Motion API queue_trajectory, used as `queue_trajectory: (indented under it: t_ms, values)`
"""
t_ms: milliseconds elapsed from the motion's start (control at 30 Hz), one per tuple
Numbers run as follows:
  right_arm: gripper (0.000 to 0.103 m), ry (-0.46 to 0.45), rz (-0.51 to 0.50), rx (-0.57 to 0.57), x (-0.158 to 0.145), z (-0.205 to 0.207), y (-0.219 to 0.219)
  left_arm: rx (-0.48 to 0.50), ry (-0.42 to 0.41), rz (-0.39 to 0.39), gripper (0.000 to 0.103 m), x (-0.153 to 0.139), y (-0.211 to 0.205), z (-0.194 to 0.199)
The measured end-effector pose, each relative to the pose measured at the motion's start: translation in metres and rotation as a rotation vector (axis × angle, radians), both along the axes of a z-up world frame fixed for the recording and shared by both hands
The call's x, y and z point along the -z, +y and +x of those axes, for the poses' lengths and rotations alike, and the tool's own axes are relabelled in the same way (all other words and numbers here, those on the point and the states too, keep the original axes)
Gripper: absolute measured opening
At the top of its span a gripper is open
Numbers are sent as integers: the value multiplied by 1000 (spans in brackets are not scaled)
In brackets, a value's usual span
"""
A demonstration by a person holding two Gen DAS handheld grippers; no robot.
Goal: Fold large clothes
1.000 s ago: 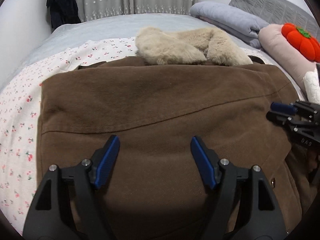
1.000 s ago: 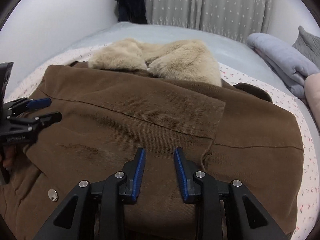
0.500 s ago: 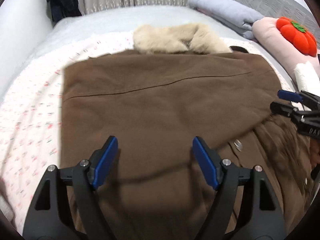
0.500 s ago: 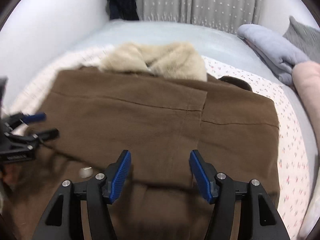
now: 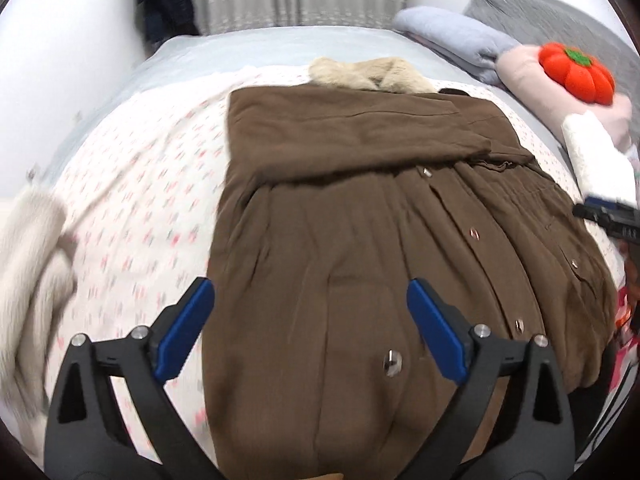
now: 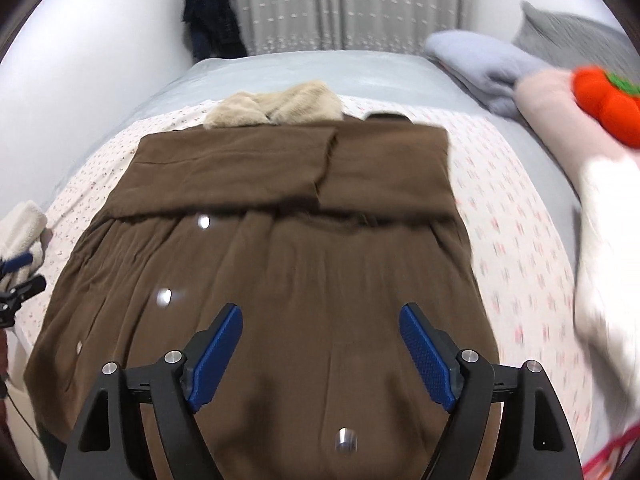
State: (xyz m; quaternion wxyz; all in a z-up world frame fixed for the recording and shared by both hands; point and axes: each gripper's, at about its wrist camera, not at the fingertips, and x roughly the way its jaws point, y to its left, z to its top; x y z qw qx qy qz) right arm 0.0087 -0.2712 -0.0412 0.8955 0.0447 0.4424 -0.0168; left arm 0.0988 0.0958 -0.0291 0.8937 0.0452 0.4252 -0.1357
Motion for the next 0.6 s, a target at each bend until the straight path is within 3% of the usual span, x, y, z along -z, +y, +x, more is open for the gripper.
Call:
queue_trajectory:
  t_ms: [133, 233, 600]
  values:
    - [83, -15, -7, 39, 4, -42, -2, -61, 16, -56, 97, 9, 20, -26]
    - [85, -20, -98, 103, 7, -65, -3, -112, 28, -56, 97, 19, 29, -39]
    - [85, 88, -191, 195, 40, -95, -22, -207, 177, -67, 97, 60, 56, -71]
